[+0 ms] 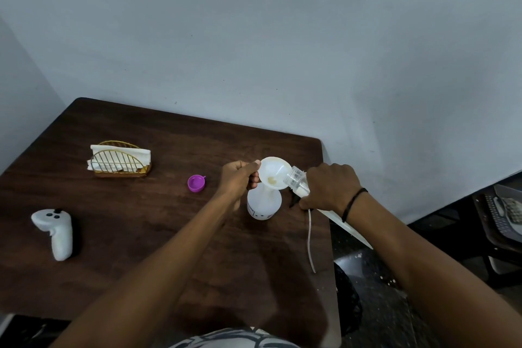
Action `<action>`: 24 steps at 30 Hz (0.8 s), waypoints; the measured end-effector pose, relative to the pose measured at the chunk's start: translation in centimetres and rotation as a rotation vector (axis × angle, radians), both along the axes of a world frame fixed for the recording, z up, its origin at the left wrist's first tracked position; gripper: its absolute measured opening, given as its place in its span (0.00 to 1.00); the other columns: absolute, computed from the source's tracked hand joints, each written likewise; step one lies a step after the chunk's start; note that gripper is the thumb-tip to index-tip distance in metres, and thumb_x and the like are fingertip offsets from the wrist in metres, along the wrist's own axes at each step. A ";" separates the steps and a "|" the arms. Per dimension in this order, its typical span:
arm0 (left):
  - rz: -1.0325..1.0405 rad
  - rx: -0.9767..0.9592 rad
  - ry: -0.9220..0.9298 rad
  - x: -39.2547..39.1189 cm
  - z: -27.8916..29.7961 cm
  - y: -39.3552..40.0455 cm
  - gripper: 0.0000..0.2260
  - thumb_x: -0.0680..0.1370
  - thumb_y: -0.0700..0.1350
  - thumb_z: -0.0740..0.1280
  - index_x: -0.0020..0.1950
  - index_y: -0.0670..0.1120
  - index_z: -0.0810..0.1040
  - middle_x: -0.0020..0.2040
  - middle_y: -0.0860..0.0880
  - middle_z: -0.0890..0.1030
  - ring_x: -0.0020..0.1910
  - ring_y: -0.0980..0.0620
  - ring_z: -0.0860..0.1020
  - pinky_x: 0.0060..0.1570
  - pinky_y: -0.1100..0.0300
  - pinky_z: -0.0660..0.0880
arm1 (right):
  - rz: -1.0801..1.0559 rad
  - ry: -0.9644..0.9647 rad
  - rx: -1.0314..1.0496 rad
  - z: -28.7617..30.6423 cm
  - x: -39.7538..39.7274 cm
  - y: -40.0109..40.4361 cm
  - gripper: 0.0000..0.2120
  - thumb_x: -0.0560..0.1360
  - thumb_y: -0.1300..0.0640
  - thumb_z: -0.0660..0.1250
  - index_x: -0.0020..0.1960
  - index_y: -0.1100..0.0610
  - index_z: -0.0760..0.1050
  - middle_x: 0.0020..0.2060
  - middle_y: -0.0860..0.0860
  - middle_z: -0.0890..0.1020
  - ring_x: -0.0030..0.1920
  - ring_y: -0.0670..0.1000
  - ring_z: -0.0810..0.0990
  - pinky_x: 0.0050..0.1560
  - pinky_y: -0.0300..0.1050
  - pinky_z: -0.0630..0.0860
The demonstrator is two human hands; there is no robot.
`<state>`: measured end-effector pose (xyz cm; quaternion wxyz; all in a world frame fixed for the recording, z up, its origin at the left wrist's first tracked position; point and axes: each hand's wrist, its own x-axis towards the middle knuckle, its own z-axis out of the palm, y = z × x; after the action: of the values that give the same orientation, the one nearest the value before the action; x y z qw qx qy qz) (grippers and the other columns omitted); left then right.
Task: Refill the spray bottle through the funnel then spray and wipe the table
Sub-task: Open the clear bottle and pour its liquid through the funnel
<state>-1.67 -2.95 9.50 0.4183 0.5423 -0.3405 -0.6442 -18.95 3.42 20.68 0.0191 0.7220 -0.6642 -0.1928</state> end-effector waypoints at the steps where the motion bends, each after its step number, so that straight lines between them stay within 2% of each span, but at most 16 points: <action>1: -0.001 -0.002 0.001 0.0 0.0 0.0 0.09 0.77 0.43 0.71 0.40 0.39 0.79 0.32 0.45 0.78 0.28 0.53 0.74 0.30 0.62 0.74 | 0.000 0.002 0.001 0.0 0.0 0.0 0.24 0.69 0.37 0.70 0.56 0.53 0.76 0.53 0.52 0.81 0.51 0.54 0.81 0.44 0.44 0.67; 15: 0.002 -0.005 0.009 0.0 0.1 0.2 0.09 0.77 0.43 0.71 0.43 0.37 0.79 0.32 0.45 0.78 0.28 0.53 0.73 0.30 0.62 0.75 | 0.020 0.051 0.026 0.3 0.3 -0.3 0.26 0.69 0.36 0.70 0.57 0.54 0.76 0.54 0.52 0.81 0.53 0.54 0.81 0.45 0.44 0.68; 24: 0.001 0.000 0.008 0.0 0.1 0.1 0.09 0.77 0.43 0.71 0.41 0.38 0.80 0.32 0.45 0.78 0.28 0.53 0.73 0.30 0.61 0.75 | 0.028 0.060 0.037 0.4 0.6 -0.4 0.25 0.69 0.37 0.70 0.57 0.53 0.76 0.52 0.51 0.81 0.51 0.53 0.82 0.44 0.44 0.68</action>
<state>-1.69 -2.83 9.61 0.4201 0.5399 -0.3385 -0.6461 -18.34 2.98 21.07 0.0284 0.7253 -0.6496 -0.2261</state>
